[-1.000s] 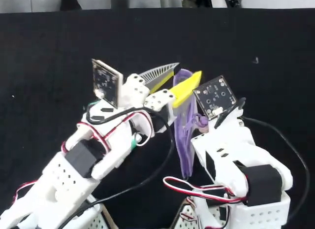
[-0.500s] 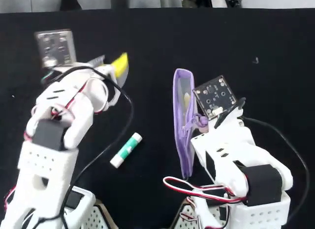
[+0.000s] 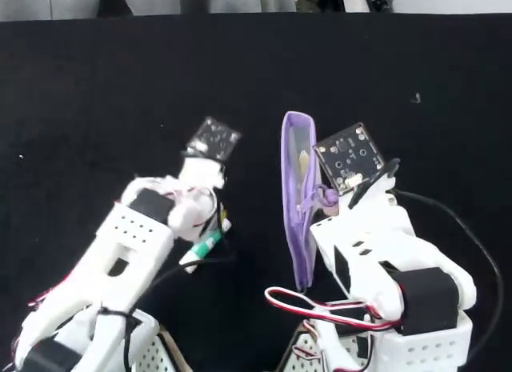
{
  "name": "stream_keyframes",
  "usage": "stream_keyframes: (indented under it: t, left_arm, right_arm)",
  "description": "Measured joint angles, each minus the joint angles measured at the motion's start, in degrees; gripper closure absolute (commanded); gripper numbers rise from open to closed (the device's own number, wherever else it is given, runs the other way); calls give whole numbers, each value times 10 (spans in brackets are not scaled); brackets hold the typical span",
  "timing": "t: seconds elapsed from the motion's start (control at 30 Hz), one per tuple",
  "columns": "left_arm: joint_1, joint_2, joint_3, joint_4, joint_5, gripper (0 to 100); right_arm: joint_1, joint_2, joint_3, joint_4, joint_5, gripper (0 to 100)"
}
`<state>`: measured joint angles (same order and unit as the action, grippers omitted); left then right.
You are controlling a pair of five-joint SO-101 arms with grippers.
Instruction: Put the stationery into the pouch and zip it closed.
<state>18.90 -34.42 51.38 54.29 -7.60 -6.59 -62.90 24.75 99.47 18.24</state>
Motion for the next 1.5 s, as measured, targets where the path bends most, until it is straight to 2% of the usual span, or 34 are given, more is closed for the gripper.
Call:
stream_keyframes:
  t: [0.17, 0.33, 0.57, 0.63, 0.83, 0.93, 1.13, 1.5]
  left_arm:
    - [0, 67, 46, -83, -44, 817]
    - [8, 132, 28, -109, -69, 817]
    - [11, 190, -13, -103, -72, 817]
    - [14, 207, -7, -80, -74, 818]
    - [78, 215, -21, -21, -74, 823]
    - [77, 215, -21, -18, -70, 834]
    - [62, 215, -20, -17, -62, 966]
    - [28, 216, -134, -11, -62, 971]
  right_arm:
    - [0, 0, 0, 0, 0, 987]
    - [0, 0, 0, 0, 0, 987]
    - [0, 0, 0, 0, 0, 987]
    - [0, 0, 0, 0, 0, 987]
    - [0, 0, 0, 0, 0, 987]
    - [0, 0, 0, 0, 0, 987]
    - [0, 0, 0, 0, 0, 987]
    - [0, 0, 0, 0, 0, 987]
